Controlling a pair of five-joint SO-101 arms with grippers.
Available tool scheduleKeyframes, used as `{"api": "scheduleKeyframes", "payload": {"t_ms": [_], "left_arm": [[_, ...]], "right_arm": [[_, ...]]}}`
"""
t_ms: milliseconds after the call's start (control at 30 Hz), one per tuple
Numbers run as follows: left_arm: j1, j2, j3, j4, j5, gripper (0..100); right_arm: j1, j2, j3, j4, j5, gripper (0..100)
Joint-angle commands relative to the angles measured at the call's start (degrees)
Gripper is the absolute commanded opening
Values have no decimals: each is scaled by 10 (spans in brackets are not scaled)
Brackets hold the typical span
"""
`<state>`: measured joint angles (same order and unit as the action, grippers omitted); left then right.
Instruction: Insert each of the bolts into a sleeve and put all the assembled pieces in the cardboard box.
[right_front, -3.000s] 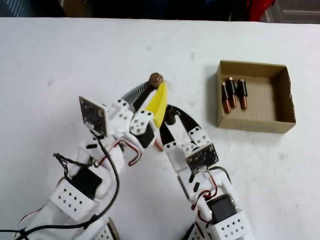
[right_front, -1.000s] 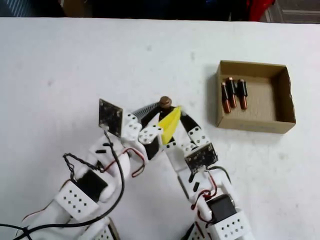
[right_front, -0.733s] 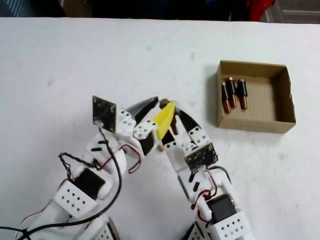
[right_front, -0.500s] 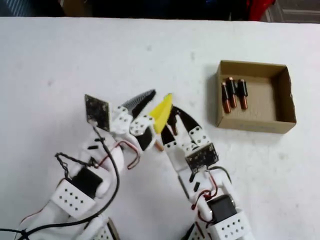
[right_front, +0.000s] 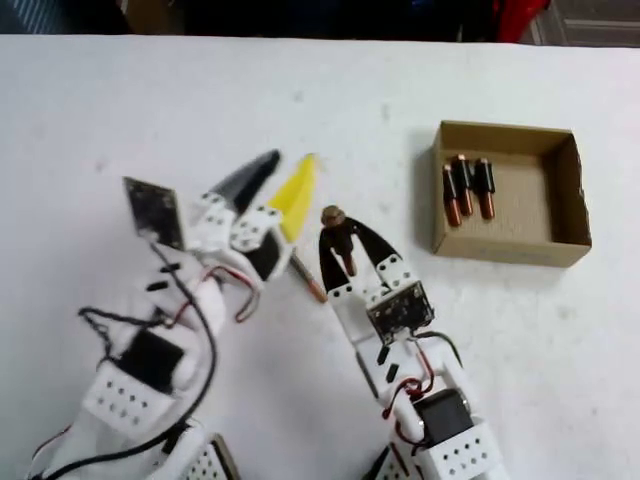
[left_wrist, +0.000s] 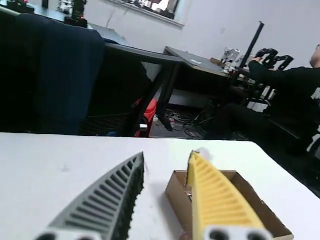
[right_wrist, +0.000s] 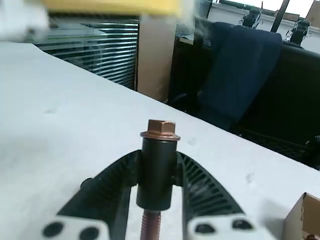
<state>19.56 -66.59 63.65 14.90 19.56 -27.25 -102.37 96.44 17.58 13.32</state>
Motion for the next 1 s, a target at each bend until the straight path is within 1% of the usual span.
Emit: {"api": "scheduleKeyframes", "payload": {"t_ms": [0,67,167,300,500,600,700,767,967], "left_arm": [[-36,-68,-76,153,1,165],[-44,-105,-99,221,-30,165],[-44,-146,-113,289,-76,165],[-51,-161,-114,352,-88,165],[-120,-164,-113,456,-95,164],[-145,-164,-114,478,-95,138],[-147,-164,-115,484,-100,57],[-147,-164,-115,484,-126,19],[-148,-169,-118,511,-136,22]], "right_arm": [[7,-8,4,6,4,17],[7,-8,4,16,4,17],[7,-8,4,29,4,17],[7,-8,4,32,4,17],[20,-8,0,73,5,16],[42,-9,-3,73,5,17],[65,-9,-19,80,5,18],[81,-9,-33,96,5,18],[113,-9,-79,155,5,18]]}}
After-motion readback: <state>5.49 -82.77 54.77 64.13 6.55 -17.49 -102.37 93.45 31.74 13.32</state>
